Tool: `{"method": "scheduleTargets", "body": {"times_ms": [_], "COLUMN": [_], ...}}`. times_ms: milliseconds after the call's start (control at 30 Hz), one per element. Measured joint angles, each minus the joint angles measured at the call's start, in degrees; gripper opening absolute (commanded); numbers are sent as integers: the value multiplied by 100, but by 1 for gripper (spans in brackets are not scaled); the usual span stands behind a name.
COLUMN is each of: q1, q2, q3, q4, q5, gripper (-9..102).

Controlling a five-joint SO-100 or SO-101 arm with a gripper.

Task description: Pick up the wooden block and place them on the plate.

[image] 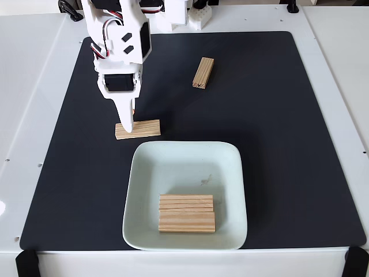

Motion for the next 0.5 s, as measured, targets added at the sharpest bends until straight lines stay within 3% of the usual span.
{"method": "scheduleTargets", "body": {"times_ms": [500], "q1": [0], "q2": [0], "q3": [-431], "q4": [0], "q5": [0], "gripper": [19]}}
